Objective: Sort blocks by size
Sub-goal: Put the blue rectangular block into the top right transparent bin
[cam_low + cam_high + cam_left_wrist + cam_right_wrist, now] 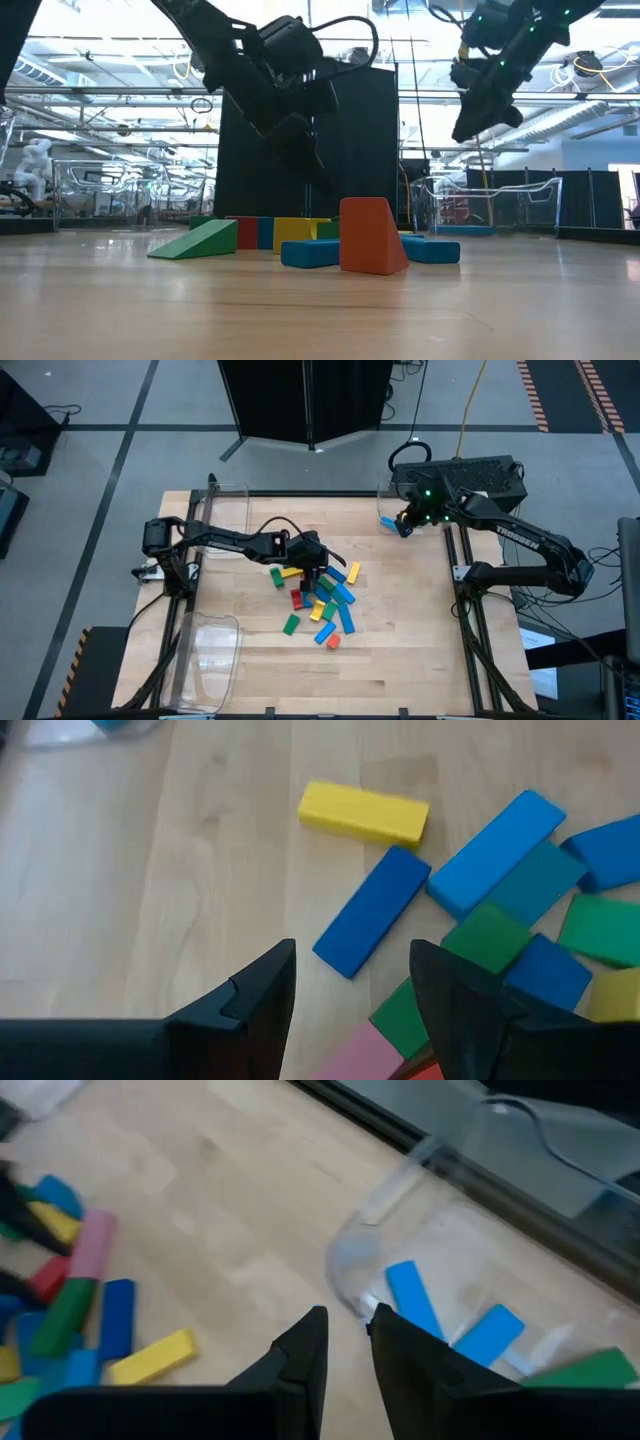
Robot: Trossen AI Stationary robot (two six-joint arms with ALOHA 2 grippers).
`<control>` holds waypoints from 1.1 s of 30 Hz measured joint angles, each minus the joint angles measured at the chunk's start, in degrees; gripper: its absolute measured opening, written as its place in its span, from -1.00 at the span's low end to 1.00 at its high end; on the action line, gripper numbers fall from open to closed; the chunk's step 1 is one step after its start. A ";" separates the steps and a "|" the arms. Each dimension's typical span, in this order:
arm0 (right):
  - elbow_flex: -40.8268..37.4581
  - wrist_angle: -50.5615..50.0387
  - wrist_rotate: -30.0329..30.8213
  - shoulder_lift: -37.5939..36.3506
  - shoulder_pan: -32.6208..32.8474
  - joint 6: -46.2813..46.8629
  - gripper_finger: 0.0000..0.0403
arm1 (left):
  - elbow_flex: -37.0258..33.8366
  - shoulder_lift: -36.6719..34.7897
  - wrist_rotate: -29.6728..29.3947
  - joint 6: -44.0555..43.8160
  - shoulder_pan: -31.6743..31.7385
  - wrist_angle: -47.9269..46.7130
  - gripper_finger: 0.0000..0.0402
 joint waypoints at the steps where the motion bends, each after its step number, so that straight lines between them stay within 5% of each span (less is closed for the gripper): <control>1: 0.00 0.00 0.00 -0.41 0.89 0.24 -0.64 | 0.00 0.44 0.04 0.00 0.00 0.08 -0.01; 12: -0.09 0.46 1.02 -1.53 10.08 3.80 -0.64 | 0.02 2.87 0.12 0.04 0.00 1.97 -0.01; 28: -12.02 19.35 4.09 -1.52 25.37 12.72 -0.64 | 0.01 3.63 3.69 3.06 -0.09 6.04 -0.01; 33: -12.02 19.65 11.46 -0.91 30.06 11.56 -0.64 | 0.15 5.11 5.77 3.67 -0.09 9.17 -0.01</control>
